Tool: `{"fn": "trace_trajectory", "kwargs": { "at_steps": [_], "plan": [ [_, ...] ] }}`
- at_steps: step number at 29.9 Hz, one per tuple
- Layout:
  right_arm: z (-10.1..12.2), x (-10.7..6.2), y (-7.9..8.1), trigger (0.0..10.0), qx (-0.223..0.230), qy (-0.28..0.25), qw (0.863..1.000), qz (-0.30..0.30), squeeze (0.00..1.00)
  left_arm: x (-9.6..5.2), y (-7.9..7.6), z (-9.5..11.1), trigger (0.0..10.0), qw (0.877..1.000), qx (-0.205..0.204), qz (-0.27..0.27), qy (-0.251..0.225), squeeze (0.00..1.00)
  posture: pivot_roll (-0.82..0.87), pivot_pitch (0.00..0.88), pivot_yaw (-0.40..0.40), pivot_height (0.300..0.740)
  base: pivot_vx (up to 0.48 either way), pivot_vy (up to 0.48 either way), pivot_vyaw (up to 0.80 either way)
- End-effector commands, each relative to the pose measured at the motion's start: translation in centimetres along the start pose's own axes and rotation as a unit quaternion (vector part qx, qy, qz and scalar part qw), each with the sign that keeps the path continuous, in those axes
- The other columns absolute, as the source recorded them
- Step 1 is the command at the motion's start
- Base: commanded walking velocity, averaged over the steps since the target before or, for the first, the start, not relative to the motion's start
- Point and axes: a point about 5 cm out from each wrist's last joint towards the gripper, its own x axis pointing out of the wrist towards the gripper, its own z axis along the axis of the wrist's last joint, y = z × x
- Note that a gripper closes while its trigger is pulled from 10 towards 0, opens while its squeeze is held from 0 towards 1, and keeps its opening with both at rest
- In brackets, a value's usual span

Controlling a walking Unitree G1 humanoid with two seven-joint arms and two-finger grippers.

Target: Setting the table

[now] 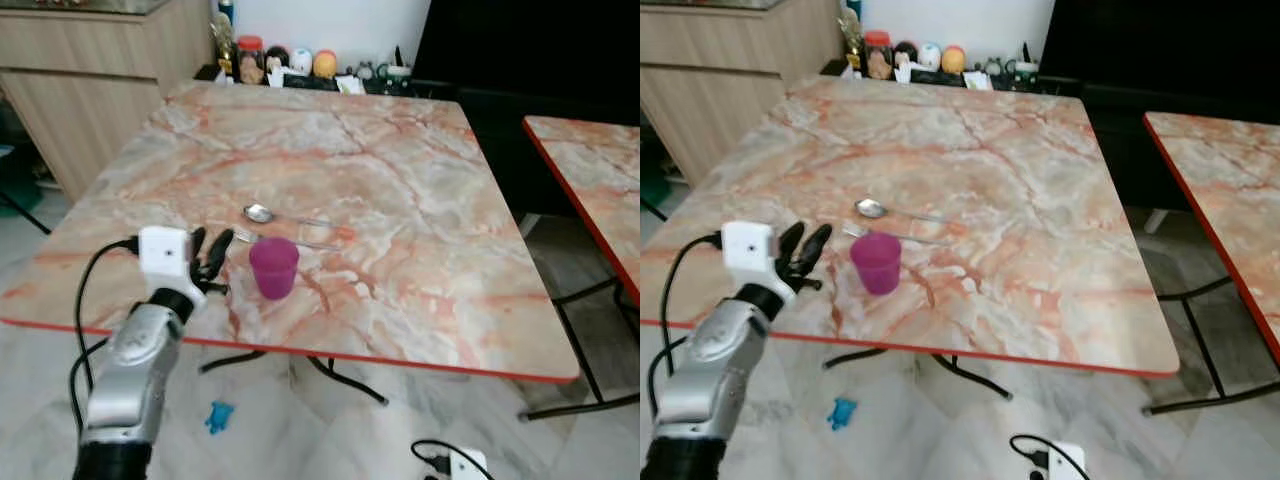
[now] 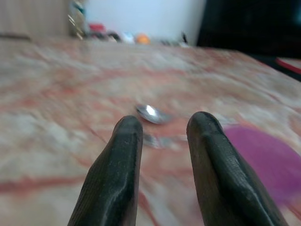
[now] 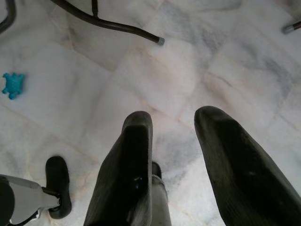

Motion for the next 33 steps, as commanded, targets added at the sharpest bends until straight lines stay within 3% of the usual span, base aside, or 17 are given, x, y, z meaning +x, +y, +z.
{"fn": "trace_trajectory", "kwargs": {
  "at_steps": [1,5,13,19,20,21,23,25,26,29,30,33],
  "plan": [
    [-1.0,-0.4,-0.3,10.0,0.001,0.012,1.000,-0.007,0.00,0.5,-0.5,-0.1,10.0,0.999,-0.008,-0.040,0.033,0.00,0.16,0.000,-0.044,0.740,0.000,0.000,0.00],
    [-1.2,-0.4,-0.1,10.0,0.001,0.012,1.000,-0.006,0.00,1.2,-0.7,0.4,10.0,0.997,-0.026,-0.063,0.036,0.00,0.16,0.000,-0.044,0.740,0.000,0.000,0.00],
    [-2.3,-0.9,0.7,10.0,0.002,0.011,1.000,-0.001,0.00,4.5,-1.7,0.3,10.0,0.991,-0.007,-0.101,0.088,0.00,0.15,0.000,-0.040,0.740,0.000,0.000,0.00],
    [-2.3,-1.0,1.1,10.0,0.005,0.007,1.000,-0.002,0.00,7.0,-0.8,0.5,10.0,0.993,-0.024,-0.029,0.115,0.00,0.15,0.000,-0.034,0.740,0.000,0.000,0.00],
    [-2.3,-0.9,1.2,10.0,0.005,0.007,1.000,-0.002,0.00,7.5,-0.5,0.7,10.0,0.993,-0.036,-0.009,0.115,0.29,0.15,0.000,-0.034,0.740,0.000,0.000,0.00],
    [-2.2,-0.9,1.2,10.0,0.005,0.006,1.000,-0.002,0.00,7.6,-0.3,0.8,10.0,0.993,-0.036,0.000,0.114,0.49,0.15,0.000,-0.034,0.740,0.000,0.000,0.00],
    [-2.1,-0.9,1.3,10.0,0.005,0.004,1.000,-0.001,0.00,7.8,-0.1,1.0,10.0,0.993,-0.037,0.009,0.111,0.51,0.14,0.000,-0.032,0.740,0.000,0.000,0.00],
    [-1.9,-0.8,1.5,10.0,0.005,0.001,1.000,-0.001,0.00,8.0,0.0,1.1,10.0,0.993,-0.043,0.018,0.111,0.46,0.14,0.000,-0.033,0.740,0.000,0.000,0.00],
    [-1.9,-0.8,1.5,10.0,0.006,0.000,1.000,-0.001,0.00,8.1,0.2,1.1,10.0,0.992,-0.046,0.024,0.114,0.02,0.14,0.000,-0.033,0.740,0.000,0.000,0.00],
    [-1.8,-0.8,1.6,10.0,0.005,0.000,1.000,0.000,0.00,8.0,0.8,1.1,10.0,0.991,-0.040,0.038,0.121,0.00,0.15,0.000,-0.034,0.740,0.000,0.000,0.00],
    [-1.8,-0.7,1.6,10.0,0.005,0.000,1.000,0.000,0.00,7.9,1.1,1.1,10.0,0.991,-0.040,0.049,0.121,1.00,0.15,0.000,-0.035,0.740,0.000,0.000,0.00],
    [-1.8,-0.7,1.5,10.0,0.005,0.000,1.000,0.001,0.00,7.5,2.0,0.8,10.0,0.987,-0.062,0.069,0.132,1.00,0.15,0.003,-0.034,0.740,0.000,0.000,0.00]
  ]
}}
